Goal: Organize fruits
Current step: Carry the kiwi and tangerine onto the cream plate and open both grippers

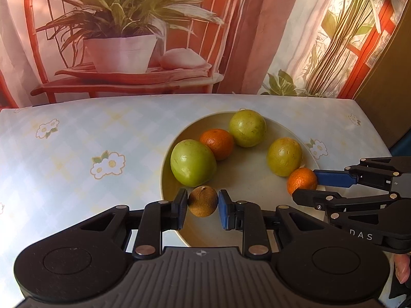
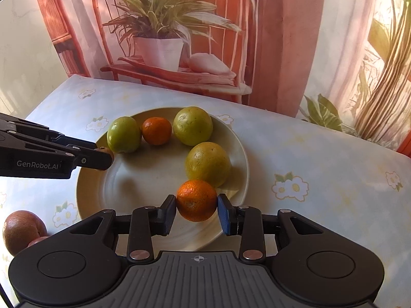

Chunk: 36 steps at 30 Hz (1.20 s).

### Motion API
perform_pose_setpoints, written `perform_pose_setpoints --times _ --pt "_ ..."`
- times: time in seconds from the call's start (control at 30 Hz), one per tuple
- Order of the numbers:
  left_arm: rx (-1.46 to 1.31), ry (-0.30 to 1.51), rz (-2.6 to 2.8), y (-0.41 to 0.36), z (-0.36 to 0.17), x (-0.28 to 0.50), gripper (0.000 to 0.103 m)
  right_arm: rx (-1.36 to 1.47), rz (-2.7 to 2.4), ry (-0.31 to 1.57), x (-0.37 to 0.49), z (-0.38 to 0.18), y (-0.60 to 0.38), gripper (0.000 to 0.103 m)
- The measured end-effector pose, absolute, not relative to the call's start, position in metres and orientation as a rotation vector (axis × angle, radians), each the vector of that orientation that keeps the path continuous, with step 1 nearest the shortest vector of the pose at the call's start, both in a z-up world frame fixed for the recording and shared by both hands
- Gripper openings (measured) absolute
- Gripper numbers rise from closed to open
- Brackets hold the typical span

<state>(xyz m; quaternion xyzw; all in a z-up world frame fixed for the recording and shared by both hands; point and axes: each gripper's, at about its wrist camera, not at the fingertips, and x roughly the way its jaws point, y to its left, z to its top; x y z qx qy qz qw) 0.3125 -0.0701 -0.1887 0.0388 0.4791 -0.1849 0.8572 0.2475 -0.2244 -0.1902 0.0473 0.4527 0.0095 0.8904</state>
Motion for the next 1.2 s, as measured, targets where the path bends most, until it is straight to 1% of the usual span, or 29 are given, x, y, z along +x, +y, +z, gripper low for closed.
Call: perform_pose_setpoints --times 0.6,0.7,0.77,0.8,0.9,1.0,1.03,1.2 --pt "0.132 0.999 -0.359 -0.072 -0.201 0.322 0.028 0.131 -0.024 0.922 0.259 -0.199 -0.232 0.033" --pt "0.139 1.0 -0.354 -0.074 -0.2 0.321 0.028 0.14 -0.032 0.919 0.257 -0.198 -0.232 0.034" --pt "0.144 1.006 -0.349 -0.076 -0.199 0.319 0.028 0.147 -0.025 0.924 0.256 -0.197 -0.232 0.037" --pt "0.148 1.006 -0.349 -0.077 -0.198 0.318 0.03 0.148 -0.023 0.924 0.256 -0.196 -0.232 0.04" --pt "0.151 0.999 -0.364 -0.077 -0.194 0.315 0.039 0.146 -0.022 0.918 0.251 -0.192 -0.23 0.042" --pt "0.162 0.985 -0.361 -0.078 -0.188 0.31 0.044 0.143 -0.022 0.906 0.246 -0.186 -0.228 0.044" --pt "0.165 0.981 -0.359 -0.078 -0.187 0.308 0.048 0.143 -0.023 0.9 0.243 -0.183 -0.227 0.044" --pt "0.148 0.962 -0.361 -0.072 -0.173 0.296 0.049 0.153 -0.03 0.876 0.23 -0.171 -0.222 0.044"
